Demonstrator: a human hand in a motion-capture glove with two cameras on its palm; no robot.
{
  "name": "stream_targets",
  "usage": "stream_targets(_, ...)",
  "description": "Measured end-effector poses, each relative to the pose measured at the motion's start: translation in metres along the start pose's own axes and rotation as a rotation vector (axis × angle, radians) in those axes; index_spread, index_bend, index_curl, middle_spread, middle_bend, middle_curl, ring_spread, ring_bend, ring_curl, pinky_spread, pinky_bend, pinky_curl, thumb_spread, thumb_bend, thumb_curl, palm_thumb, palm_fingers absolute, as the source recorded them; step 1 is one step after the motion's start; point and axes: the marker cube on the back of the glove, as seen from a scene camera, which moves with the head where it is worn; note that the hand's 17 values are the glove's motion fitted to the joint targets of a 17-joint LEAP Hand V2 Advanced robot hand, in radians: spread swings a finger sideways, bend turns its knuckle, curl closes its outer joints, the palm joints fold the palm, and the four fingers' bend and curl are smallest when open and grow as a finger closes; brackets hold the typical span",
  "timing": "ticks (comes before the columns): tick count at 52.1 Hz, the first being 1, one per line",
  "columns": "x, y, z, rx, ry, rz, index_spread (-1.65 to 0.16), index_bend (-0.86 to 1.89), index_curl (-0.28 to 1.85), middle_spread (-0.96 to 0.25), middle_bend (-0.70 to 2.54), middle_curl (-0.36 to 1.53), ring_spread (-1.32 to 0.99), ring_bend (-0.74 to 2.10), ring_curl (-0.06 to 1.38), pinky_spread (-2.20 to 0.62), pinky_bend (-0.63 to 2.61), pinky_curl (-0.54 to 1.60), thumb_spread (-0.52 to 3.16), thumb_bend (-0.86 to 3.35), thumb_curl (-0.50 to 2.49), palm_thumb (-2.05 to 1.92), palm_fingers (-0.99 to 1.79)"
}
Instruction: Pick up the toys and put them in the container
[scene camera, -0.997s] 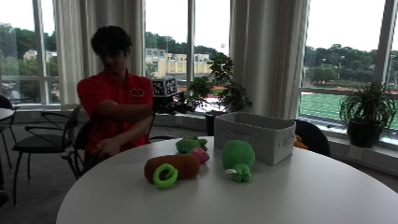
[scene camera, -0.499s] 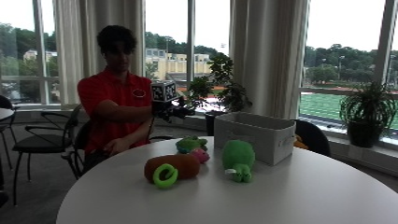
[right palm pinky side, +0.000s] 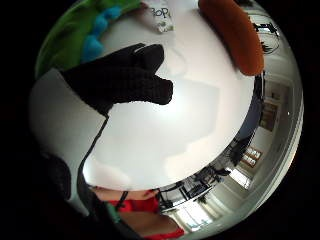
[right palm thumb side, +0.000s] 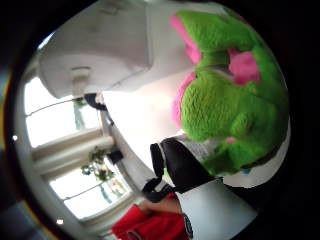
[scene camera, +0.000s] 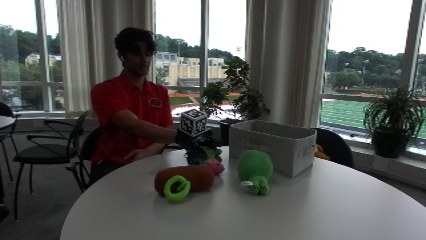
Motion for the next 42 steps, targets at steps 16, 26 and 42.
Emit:
stream_targets(16,-0.011,-0.015,0.017,-0.021,0.09,0.074,-0.37,0.09,0.17,-0.07,0.29,0.2,0.04,0.27,0.18,-0.02,1.25,0.42,1.12,0.0,0.32,0.12,-0.05)
stream_targets(26,0.011,-0.032,0.003,0.109,0.046,0.078,-0.41,0.31,0.23,-0.18,0.39,0.27,-0.03,0.29,0.18,-0.28,1.17,0.34,1.23,0.06,0.37,0.29,0.48)
stream_targets(42,0.018,-0.027,-0.008,0.267,0.079,-0.027,-0.42,0.46,0.38,-0.37,0.66,0.43,-0.4,0.42,0.28,-0.42,1.04,0.37,0.9,0.22,0.61,0.74,0.89)
